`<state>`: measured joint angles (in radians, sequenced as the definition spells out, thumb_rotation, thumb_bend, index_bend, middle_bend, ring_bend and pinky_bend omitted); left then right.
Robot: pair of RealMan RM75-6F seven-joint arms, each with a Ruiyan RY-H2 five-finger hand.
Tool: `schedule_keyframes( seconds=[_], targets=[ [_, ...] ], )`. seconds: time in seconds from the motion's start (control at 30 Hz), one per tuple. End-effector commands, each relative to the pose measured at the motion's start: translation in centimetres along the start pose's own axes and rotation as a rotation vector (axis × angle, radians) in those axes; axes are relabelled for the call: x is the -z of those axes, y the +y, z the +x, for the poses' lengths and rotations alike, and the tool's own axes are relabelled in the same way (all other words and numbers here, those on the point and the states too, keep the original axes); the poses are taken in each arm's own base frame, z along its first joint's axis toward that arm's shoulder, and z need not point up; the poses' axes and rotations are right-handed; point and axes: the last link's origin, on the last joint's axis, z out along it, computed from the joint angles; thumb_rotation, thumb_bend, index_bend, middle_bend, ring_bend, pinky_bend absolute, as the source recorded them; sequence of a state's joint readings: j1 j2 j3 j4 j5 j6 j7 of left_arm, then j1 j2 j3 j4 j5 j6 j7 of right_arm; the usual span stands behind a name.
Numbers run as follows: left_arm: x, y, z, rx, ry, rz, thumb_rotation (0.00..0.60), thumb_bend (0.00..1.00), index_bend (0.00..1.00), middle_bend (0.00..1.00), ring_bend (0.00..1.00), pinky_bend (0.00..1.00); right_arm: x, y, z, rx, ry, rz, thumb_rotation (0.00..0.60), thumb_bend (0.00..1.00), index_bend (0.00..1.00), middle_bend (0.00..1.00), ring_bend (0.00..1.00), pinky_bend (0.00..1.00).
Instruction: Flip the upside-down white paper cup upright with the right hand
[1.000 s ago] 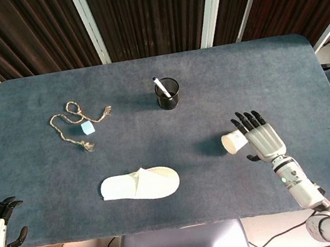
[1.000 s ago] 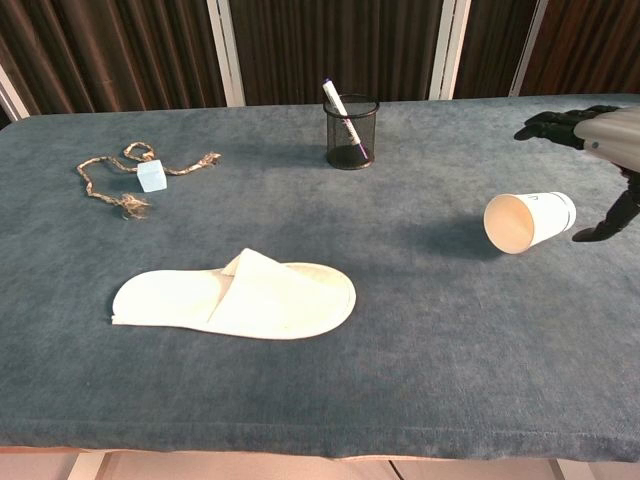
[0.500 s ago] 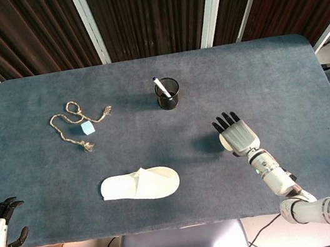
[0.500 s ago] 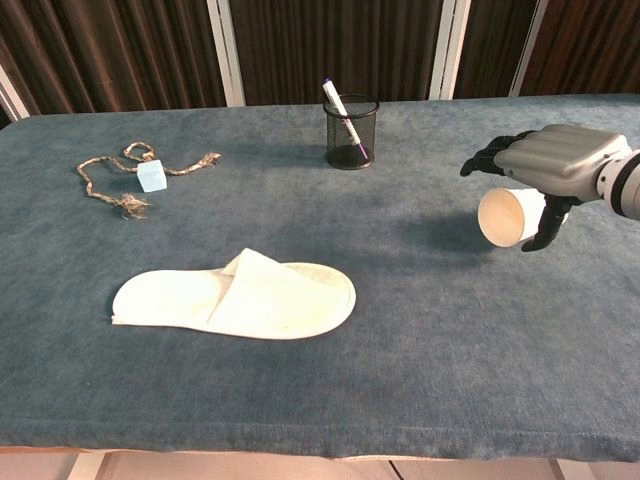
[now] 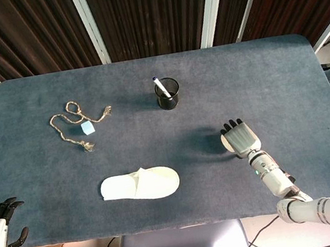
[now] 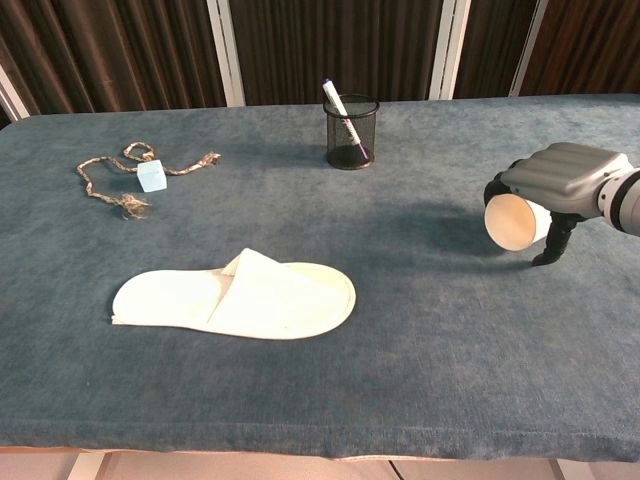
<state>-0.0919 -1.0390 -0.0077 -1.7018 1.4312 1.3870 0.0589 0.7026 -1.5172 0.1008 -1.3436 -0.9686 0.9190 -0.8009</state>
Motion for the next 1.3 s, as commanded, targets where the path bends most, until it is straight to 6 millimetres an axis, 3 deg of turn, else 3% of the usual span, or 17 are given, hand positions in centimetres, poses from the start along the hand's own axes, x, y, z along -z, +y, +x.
schedule_keyframes(
  seconds=[0.03, 0.27, 0.57, 0.67, 0.73, 0.8, 1.07, 1.3],
  targets=[
    [0.0, 0.0, 0.0, -0.001, 0.000, -0.001, 0.600, 0.33, 0.27, 0.15, 0.16, 0.32, 0.0, 0.1, -0.2, -0.002, 0.001, -0.005, 0.600, 0.28, 0.46, 0.37, 0.26, 0.40],
    [0.0, 0.0, 0.0, -0.004, 0.000, 0.002, 0.600, 0.33, 0.27, 0.15, 0.16, 0.32, -0.1, 0.2, -0.8, -0.023, 0.029, -0.006, 0.600, 0.48, 0.57, 0.44, 0.35, 0.49],
    [0.1, 0.1, 0.0, -0.003, 0.003, 0.003, 0.600, 0.33, 0.27, 0.15, 0.16, 0.32, 0.2, 0.4, -0.9, -0.135, 0.092, -0.004, 0.600, 0.53, 0.62, 0.47, 0.39, 0.53],
    [0.1, 0.1, 0.0, -0.004, 0.003, 0.003, 0.600, 0.33, 0.27, 0.15, 0.16, 0.32, 0.9, 0.2, -0.7, -0.359, 0.127, 0.035, 0.600, 0.53, 0.62, 0.47, 0.39, 0.53],
    [0.1, 0.2, -0.1, -0.011, 0.002, 0.000, 0.600, 0.33, 0.27, 0.15, 0.16, 0.33, 1.7, 0.2, -0.8, -0.696, 0.156, 0.074, 0.600, 0.53, 0.61, 0.47, 0.39, 0.53],
    [0.1, 0.2, -0.1, -0.016, 0.003, 0.000, 0.600, 0.33, 0.27, 0.15, 0.16, 0.32, 1.8, 0.8, -1.4, -0.830, 0.181, 0.121, 0.600, 0.53, 0.60, 0.47, 0.39, 0.52],
    [0.1, 0.4, -0.3, -0.026, 0.000, -0.001, 0.600, 0.33, 0.27, 0.15, 0.16, 0.32, 1.3, 1.4, -3.1, -1.175, 0.230, 0.217, 0.600, 0.53, 0.55, 0.47, 0.33, 0.47],
    [0.1, 0.5, -0.3, -0.031, 0.000, -0.002, 0.600, 0.33, 0.27, 0.15, 0.16, 0.32, 1.3, 1.5, -4.2, -1.239, 0.239, 0.260, 0.600, 0.53, 0.52, 0.47, 0.31, 0.45]
  ],
)
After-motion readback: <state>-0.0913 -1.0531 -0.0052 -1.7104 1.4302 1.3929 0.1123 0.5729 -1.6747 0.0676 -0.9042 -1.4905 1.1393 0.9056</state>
